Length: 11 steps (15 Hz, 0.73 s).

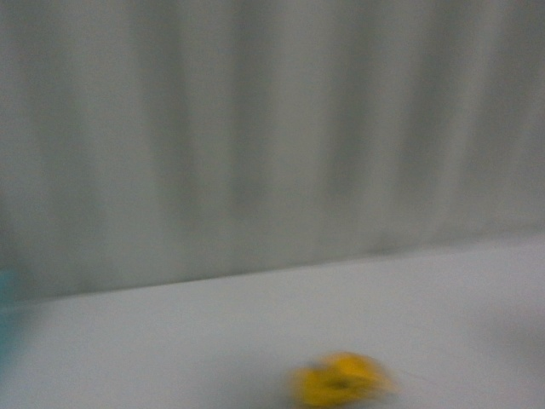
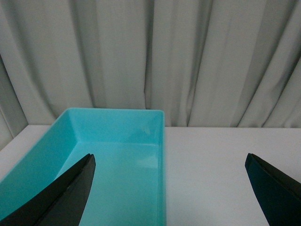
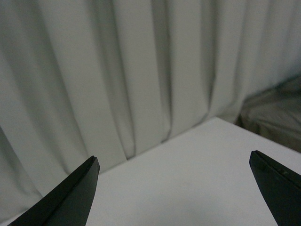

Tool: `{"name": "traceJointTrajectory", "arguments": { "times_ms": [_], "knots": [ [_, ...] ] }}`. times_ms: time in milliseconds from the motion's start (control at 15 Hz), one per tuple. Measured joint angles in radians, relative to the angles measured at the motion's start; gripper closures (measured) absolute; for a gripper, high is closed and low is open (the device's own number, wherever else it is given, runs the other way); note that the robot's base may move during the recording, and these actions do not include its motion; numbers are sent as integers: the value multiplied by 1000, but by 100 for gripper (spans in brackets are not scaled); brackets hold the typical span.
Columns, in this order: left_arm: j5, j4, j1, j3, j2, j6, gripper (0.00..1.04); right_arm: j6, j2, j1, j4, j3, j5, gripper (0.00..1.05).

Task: Wind up and store yellow beetle toy

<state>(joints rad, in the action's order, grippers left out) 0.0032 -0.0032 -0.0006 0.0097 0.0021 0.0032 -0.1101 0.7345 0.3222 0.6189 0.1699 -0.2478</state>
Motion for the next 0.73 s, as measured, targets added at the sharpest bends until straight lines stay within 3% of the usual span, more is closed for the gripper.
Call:
{"name": "traceJointTrajectory", "arguments": {
  "times_ms": [133, 266, 466, 732],
  "knots": [
    [-4, 0, 0, 0, 0, 0, 7, 26, 343, 121, 209, 175, 245, 7],
    [-4, 0, 0, 0, 0, 0, 7, 118, 637, 114, 200, 392, 484, 7],
    [-4, 0, 0, 0, 0, 0, 7, 489, 904, 8, -93, 734, 810, 7],
    [-4, 0, 0, 0, 0, 0, 7, 956, 1053, -87, -579, 1005, 1030, 7]
  ]
}}
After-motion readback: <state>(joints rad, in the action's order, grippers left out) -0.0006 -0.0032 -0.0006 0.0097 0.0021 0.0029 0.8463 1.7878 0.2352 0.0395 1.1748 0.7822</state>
